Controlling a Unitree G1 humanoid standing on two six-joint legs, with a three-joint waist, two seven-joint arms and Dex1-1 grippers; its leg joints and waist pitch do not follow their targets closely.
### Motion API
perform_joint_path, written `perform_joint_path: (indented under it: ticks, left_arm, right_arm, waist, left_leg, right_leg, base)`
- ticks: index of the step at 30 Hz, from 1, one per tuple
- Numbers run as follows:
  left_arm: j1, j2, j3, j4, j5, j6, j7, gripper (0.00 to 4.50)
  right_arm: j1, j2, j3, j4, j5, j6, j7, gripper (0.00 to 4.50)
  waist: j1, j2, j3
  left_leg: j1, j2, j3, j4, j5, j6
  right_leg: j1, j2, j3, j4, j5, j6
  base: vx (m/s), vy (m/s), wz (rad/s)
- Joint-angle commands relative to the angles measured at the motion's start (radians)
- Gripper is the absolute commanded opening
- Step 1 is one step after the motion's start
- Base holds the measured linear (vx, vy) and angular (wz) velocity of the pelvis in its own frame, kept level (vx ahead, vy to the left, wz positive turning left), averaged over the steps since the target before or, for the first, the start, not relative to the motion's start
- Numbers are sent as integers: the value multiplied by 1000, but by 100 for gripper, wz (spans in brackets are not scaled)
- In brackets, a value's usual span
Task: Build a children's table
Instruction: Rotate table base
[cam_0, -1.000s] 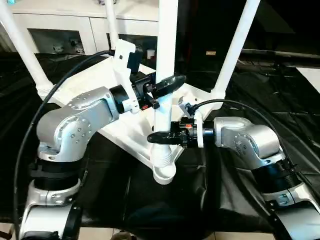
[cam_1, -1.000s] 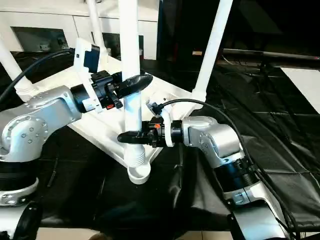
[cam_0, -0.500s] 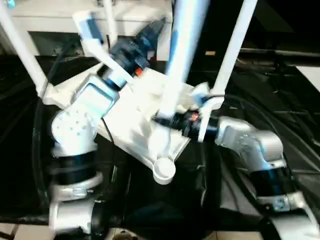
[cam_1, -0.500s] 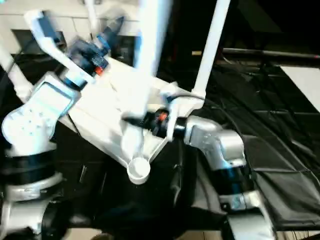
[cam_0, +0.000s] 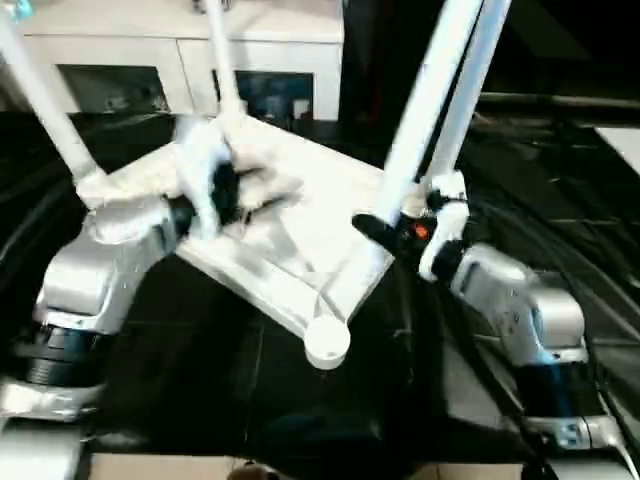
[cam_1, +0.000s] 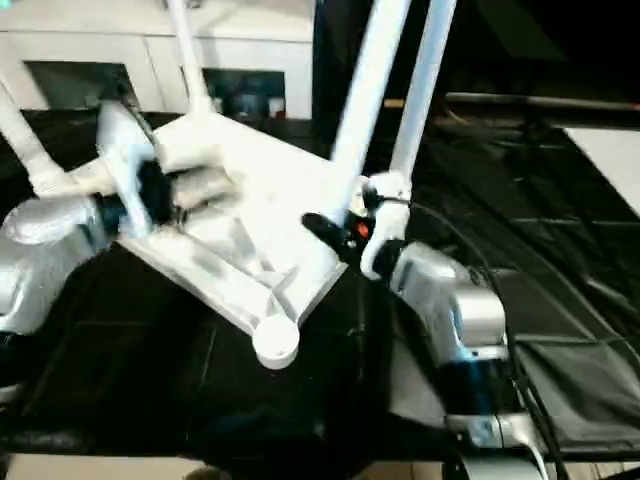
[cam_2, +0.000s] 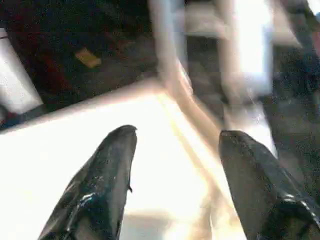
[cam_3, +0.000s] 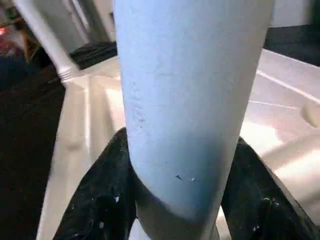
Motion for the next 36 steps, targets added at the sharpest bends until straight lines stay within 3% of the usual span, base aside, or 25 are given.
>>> perform_joint_path:
  ticks: [1,4,7,8,11,13,16,18,29,32,33,35,36]
  left_arm:
    - [-9,35,-106,51,115,-90,-107,300]
    - [-7,45,-190,98,175,-163,-185,300]
    - [-24,23,-237,181,219,-228,-229,271]
    - [-33,18,-250,209,237,-252,-238,271]
    - [-46,11,-265,248,259,-287,-242,264]
    - [-68,7,-284,303,290,-330,-257,227]
    - [-103,-2,-309,385,349,-401,-249,225]
    - [-126,-15,-323,443,385,-441,-235,184]
    - [-182,-65,-351,588,466,-536,-209,113]
    - [-190,-83,-346,599,461,-521,-245,103]
    - [-187,-84,-343,576,449,-460,-289,96]
    - [-185,-86,-339,566,441,-427,-313,87]
    - [-173,-81,-335,523,429,-330,-342,81]
  right_arm:
    - [18,0,-25,-39,-15,-47,-24,184]
    - [40,3,-5,-56,-41,-94,-16,184]
    - [61,-4,15,-68,-49,-131,14,184]
    - [65,-6,16,-73,-45,-135,20,184]
    - [70,-10,17,-81,-41,-130,22,184]
    - [75,-18,19,-91,-31,-130,33,184]
    - [83,-28,24,-101,-29,-134,54,184]
    - [87,-34,26,-105,-29,-136,66,184]
    - [90,-46,34,-106,-31,-138,87,184]
    - [90,-48,37,-101,-36,-142,91,184]
    - [90,-50,39,-101,-37,-142,91,184]
    - [90,-50,39,-101,-37,-142,90,184]
    - [90,-51,37,-102,-37,-138,86,184]
  waist:
    - [-3,17,-77]
    - [-2,22,-78]
    - [-3,22,-77]
    - [-4,18,-76]
    - [-7,17,-76]
    - [-9,15,-76]
    - [-9,15,-75]
    - [-9,12,-77]
    - [-4,12,-77]
    - [-3,12,-79]
    - [-2,18,-79]
    - [-5,14,-79]
    - [-9,16,-80]
  left_leg:
    - [26,45,-21,-90,-187,-74]
    - [26,47,-22,-91,-208,-83]
    - [25,48,-21,-92,-217,-86]
    - [25,48,-20,-91,-232,-79]
    - [23,48,-20,-92,-226,-72]
    - [24,48,-21,-91,-230,-68]
    - [25,49,-20,-90,-232,-60]
    - [25,52,-22,-92,-228,-62]
    - [22,52,-20,-88,-219,-53]
    - [23,54,-21,-88,-210,-51]
    - [23,54,-22,-87,-208,-52]
    - [20,53,-21,-88,-199,-51]
    - [20,54,-22,-87,-185,-47]
  right_leg:
    - [44,-65,48,-67,-148,-160]
    - [44,-71,49,-67,-165,-169]
    - [45,-72,49,-65,-162,-184]
    - [47,-75,51,-69,-181,-185]
    - [46,-73,51,-69,-180,-190]
    - [46,-73,50,-71,-191,-194]
    - [45,-74,51,-74,-205,-188]
    - [47,-77,51,-70,-198,-191]
    - [48,-81,51,-72,-189,-209]
    - [47,-82,51,-70,-178,-216]
    - [47,-83,51,-67,-169,-220]
    - [51,-82,50,-66,-152,-227]
    - [52,-82,49,-62,-125,-239]
  base:
    - [0,0,0]
    - [0,0,0]
    - [0,0,0]
    - [0,0,0]
    - [0,0,0]
    - [0,0,0]
    - [0,0,0]
    - [0,0,0]
    - [0,0,0]
    - [0,0,0]
    - [0,0,0]
    - [0,0,0]
    - [0,0,0]
